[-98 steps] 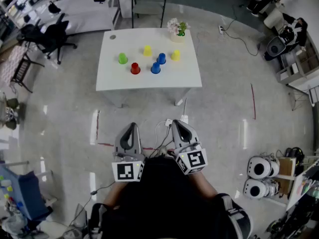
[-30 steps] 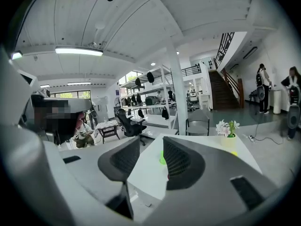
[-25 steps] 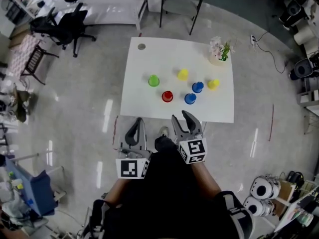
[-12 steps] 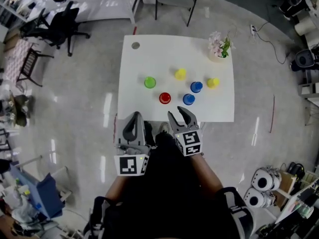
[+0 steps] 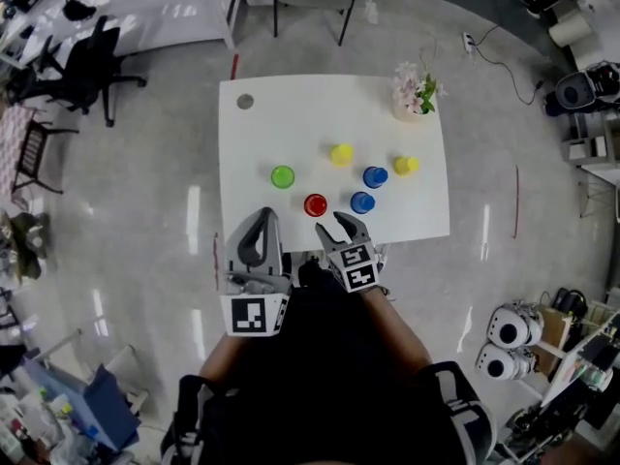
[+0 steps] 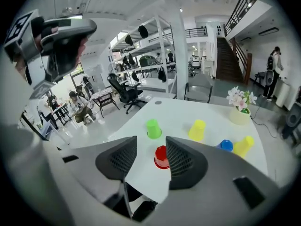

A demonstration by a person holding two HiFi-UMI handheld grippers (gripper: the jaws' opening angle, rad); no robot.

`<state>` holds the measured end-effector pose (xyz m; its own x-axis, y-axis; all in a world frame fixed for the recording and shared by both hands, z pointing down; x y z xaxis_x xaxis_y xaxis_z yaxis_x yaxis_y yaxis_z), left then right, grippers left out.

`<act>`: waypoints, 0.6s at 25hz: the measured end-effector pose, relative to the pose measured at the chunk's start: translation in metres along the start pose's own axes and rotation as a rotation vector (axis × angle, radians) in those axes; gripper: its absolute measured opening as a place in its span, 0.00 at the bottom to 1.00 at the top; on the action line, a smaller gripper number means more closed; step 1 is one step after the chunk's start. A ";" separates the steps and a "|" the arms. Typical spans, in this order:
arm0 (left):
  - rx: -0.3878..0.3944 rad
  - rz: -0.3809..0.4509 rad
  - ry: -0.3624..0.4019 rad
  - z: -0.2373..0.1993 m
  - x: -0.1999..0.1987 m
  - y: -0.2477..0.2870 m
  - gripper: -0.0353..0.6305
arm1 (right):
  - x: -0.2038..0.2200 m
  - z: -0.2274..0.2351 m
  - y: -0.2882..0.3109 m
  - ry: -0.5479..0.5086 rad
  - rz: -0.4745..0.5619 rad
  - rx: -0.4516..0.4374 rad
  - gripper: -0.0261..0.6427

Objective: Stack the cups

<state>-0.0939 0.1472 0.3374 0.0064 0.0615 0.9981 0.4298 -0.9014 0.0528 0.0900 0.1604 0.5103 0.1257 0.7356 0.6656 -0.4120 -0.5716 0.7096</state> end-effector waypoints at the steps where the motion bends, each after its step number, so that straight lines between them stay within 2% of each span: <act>1: 0.006 -0.005 -0.004 -0.003 0.002 0.004 0.09 | 0.002 0.003 0.009 -0.001 -0.025 0.009 0.36; 7: 0.035 -0.034 -0.015 -0.023 0.008 0.020 0.09 | 0.015 0.016 0.055 0.043 -0.138 0.065 0.37; 15: 0.056 -0.030 -0.018 -0.056 0.010 0.040 0.09 | 0.027 0.022 0.095 0.100 -0.248 0.115 0.39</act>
<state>-0.1275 0.0877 0.3514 0.0089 0.0965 0.9953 0.4804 -0.8734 0.0804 0.0742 0.1184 0.6008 0.1178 0.8872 0.4462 -0.2745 -0.4027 0.8732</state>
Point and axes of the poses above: the fingertips, and each gripper's own axes: y forward along the fingers, z to its right, x out of its underside, the point moved 8 cm from there along -y, backward along the fingers, and after that the axes turned 7 degrees about y, right-handed, at the moved point
